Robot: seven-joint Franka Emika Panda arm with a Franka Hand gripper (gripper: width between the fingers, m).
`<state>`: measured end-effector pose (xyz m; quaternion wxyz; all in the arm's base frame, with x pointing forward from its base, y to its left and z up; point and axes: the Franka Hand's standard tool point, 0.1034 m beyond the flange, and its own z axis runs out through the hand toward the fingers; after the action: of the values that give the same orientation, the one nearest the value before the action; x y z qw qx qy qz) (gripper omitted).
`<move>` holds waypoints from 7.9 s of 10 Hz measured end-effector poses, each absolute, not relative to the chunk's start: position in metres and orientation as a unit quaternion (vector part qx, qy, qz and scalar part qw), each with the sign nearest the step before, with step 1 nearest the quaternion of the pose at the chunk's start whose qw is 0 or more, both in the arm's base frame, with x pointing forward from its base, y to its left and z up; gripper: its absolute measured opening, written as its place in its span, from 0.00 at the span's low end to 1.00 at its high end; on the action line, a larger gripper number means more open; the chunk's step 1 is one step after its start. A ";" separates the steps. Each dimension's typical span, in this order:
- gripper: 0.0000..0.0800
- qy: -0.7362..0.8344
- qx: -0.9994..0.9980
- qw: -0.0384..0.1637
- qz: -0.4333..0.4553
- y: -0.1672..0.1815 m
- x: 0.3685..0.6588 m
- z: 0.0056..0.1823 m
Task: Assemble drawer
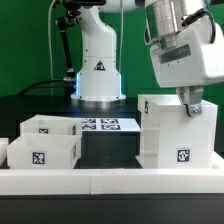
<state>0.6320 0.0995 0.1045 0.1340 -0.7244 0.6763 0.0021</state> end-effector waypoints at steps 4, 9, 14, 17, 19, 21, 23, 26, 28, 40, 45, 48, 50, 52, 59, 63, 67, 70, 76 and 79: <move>0.06 0.674 -0.727 0.133 0.005 0.104 0.646 0.105; 0.42 0.660 -0.740 0.126 0.015 0.107 0.642 0.104; 0.81 0.564 -0.815 0.132 0.010 0.102 0.642 0.140; 0.81 0.543 -0.830 0.130 0.010 0.102 0.640 0.140; 0.81 0.493 -0.861 0.127 0.006 0.101 0.639 0.139; 0.81 0.367 -0.923 0.111 0.026 0.088 0.634 0.138; 0.81 0.297 -0.949 0.107 0.019 0.085 0.634 0.139; 0.81 0.194 -0.975 0.106 0.011 0.081 0.633 0.140; 0.81 0.111 -0.990 0.087 0.015 0.053 0.627 0.147; 0.81 0.020 -0.999 0.043 0.010 -0.053 0.592 0.097; 0.81 0.021 -0.999 0.049 0.002 -0.072 0.574 0.075; 0.81 0.023 -0.999 0.039 -0.006 -0.074 0.574 0.070; 0.81 0.026 -0.999 0.022 -0.019 -0.078 0.556 0.052; 0.81 0.031 -0.999 0.009 -0.030 -0.086 0.546 0.033; 0.80 0.030 -0.999 0.000 -0.025 -0.087 0.536 0.006; 0.34 0.026 -0.999 0.000 -0.024 -0.083 0.536 0.005; 0.05 0.026 -0.999 0.001 -0.024 -0.082 0.536 0.005; 0.05 0.007 -1.000 0.000 -0.024 -0.083 0.536 0.006; 0.05 -0.108 -0.994 0.009 -0.017 -0.074 0.540 0.027; 0.05 -0.192 -0.981 0.001 -0.020 -0.075 0.541 0.027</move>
Offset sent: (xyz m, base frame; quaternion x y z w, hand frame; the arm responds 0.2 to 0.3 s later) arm 0.0268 0.0098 -0.0033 -0.0076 0.0162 0.0139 0.9997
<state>0.5408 -0.0750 0.0271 0.0005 -0.9811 -0.1924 -0.0196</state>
